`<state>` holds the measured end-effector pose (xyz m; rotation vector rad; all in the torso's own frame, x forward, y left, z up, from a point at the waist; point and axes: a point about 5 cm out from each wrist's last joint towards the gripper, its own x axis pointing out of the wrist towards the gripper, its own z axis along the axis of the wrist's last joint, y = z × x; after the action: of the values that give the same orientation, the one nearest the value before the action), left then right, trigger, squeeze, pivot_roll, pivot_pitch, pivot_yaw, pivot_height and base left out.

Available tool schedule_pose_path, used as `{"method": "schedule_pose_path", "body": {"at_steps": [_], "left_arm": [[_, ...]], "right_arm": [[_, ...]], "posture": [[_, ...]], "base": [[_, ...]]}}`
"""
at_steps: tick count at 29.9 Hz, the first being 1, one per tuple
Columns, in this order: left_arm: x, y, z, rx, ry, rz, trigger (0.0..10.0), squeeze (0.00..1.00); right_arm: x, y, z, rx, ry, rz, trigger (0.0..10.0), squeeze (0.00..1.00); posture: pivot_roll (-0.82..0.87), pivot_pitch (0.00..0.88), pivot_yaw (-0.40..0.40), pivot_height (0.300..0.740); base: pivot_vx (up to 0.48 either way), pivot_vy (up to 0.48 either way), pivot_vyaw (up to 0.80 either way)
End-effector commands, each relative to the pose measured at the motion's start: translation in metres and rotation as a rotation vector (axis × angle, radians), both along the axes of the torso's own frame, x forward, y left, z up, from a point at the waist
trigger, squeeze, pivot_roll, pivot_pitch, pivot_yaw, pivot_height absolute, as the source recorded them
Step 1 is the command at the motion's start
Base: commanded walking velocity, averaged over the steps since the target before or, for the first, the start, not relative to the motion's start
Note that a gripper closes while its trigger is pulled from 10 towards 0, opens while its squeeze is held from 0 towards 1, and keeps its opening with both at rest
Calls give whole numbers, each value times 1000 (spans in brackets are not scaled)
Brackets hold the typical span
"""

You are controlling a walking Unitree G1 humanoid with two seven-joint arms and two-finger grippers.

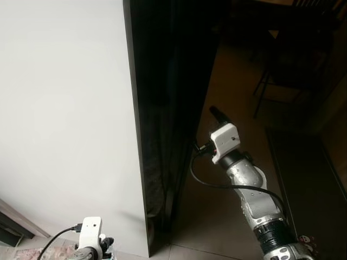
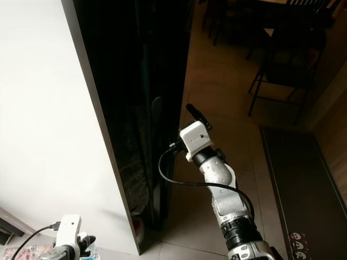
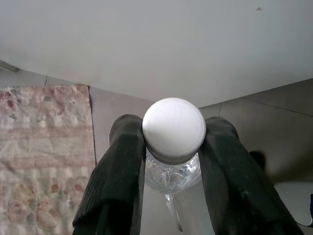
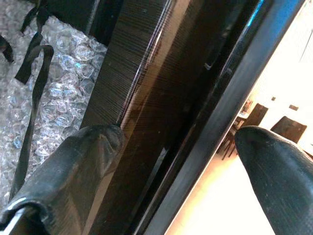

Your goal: Restocking fridge

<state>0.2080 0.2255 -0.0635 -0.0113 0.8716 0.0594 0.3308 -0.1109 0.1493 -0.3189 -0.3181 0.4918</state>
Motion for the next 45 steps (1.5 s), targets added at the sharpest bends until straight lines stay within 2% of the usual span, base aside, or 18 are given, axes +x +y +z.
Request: {"method": "schedule_pose_path", "body": {"at_steps": [1, 6, 13, 16, 17, 20, 21, 24, 25, 30, 33, 36, 38, 39, 41, 42, 43, 45], "left_arm": [[-1, -1, -1, 1, 14, -5, 10000, 0], [-1, -1, -1, 2, 14, -5, 10000, 0], [-1, -1, -1, 0, 16, -5, 10000, 0], [-1, -2, -1, -2, 16, -5, 10000, 0], [-1, -2, -1, -2, 16, -5, 10000, 0], [-1, -2, -1, -3, 16, -4, 10000, 0], [-1, -3, -2, -4, 18, -5, 10000, 0], [-2, -3, -2, -3, 22, -10, 10000, 0], [-2, -3, -2, -3, 24, -11, 10000, 0], [-2, -3, -3, -5, 27, -11, 10000, 0], [-3, -3, -3, -6, 31, -16, 10000, 0], [-3, -3, -3, -6, 32, -17, 10000, 0], [-3, -3, -3, -5, 32, -17, 10000, 0], [-3, -3, -3, -5, 32, -17, 10000, 0], [-3, -2, -3, -5, 33, -19, 10000, 0], [-3, -2, -3, -5, 33, -19, 10000, 0], [-3, -2, -3, -3, 34, -21, 10000, 0], [-3, -2, -3, -3, 34, -22, 10000, 0]], "right_arm": [[5, 4, 4, -12, -6, 8, 10000, 0], [13, 3, 8, -9, -17, -15, 10000, 0], [25, -9, 16, 26, -55, -144, 10000, 0], [29, -32, 19, 36, -92, -303, 10000, 0], [29, -32, 19, 36, -92, -303, 10000, 0], [30, -51, 17, 39, -101, -410, 10000, 0], [29, -65, 11, 19, -88, -474, 10000, 0], [26, -79, 3, -6, -76, -541, 10000, 0], [23, -92, -4, -15, -60, -610, 10000, 0], [14, -117, -23, -58, -14, -730, 10000, 0], [5, -130, -43, -36, 82, -789, 10000, 0], [2, -128, -52, -46, 120, -765, 10000, 0], [2, -114, -61, -13, 185, -660, 10000, 0], [2, -114, -61, -13, 185, -660, 10000, 0], [3, -89, -64, 36, 218, -501, 10000, 0], [3, -89, -64, 36, 218, -501, 10000, 0], [4, -79, -64, 62, 225, -429, 10000, 0], [4, -72, -63, 97, 235, -363, 10000, 0]], "posture": [[-13, 0, -53, 740], [-3, 0, -53, 740], [-9, 0, -51, 740], [-7, 0, -53, 740], [-7, 0, -53, 740], [-15, 0, -54, 740], [-15, 0, -54, 740], [-20, 0, -56, 740], [-19, 0, -57, 740], [-26, 0, -54, 740], [-28, 0, -52, 740], [-25, 0, -51, 740], [-24, 0, -49, 740], [-24, 0, -49, 740], [-29, 0, -48, 740], [-29, 0, -48, 740], [-29, 0, -48, 740], [-26, 0, -52, 740]], "base": [[0, 0, 0], [0, 0, 0], [0, 0, 0], [0, 0, 0], [0, 0, 0], [0, 0, 0], [0, 0, 0], [0, 0, 0], [0, 0, 0], [0, 0, 0], [0, 0, 0], [0, 0, 0], [0, 0, 0], [0, 0, 0], [0, 0, 0], [0, 0, 0], [0, 0, 0], [0, 0, 0]]}}
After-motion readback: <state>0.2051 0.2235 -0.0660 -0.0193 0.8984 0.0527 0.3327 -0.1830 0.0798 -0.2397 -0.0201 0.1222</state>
